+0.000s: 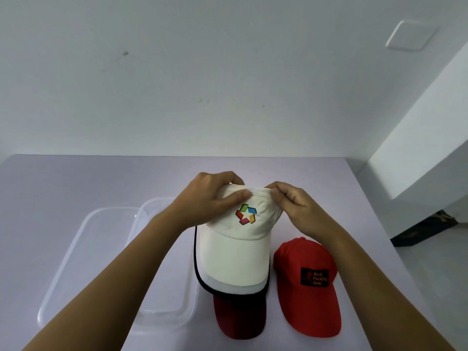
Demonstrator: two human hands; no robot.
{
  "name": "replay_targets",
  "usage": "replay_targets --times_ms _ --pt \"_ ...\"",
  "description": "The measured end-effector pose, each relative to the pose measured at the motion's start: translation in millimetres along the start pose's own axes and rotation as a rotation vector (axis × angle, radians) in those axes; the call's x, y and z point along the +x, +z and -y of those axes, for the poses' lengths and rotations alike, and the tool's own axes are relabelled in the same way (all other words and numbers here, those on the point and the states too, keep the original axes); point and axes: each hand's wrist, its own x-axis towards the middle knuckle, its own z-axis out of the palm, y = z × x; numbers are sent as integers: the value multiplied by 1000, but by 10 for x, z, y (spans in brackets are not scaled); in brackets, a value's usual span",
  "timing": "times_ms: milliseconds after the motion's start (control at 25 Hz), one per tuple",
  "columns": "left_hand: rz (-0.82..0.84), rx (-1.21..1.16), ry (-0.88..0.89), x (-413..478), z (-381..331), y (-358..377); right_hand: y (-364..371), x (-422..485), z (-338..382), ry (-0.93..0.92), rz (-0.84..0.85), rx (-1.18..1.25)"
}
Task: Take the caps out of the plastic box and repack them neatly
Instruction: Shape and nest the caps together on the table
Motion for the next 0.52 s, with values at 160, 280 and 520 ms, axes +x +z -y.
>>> replay_targets --times_ms 160,280,520 --pt "7 -222 -44 -6 -62 -9 99 -50 -214 46 -144 150" --pt "-62 -392 -112 33 -76 -37 240 -138 -464 181 -72 337" --pt "-132 -405 -156 143 -35 53 467 -208 -438 247 8 798"
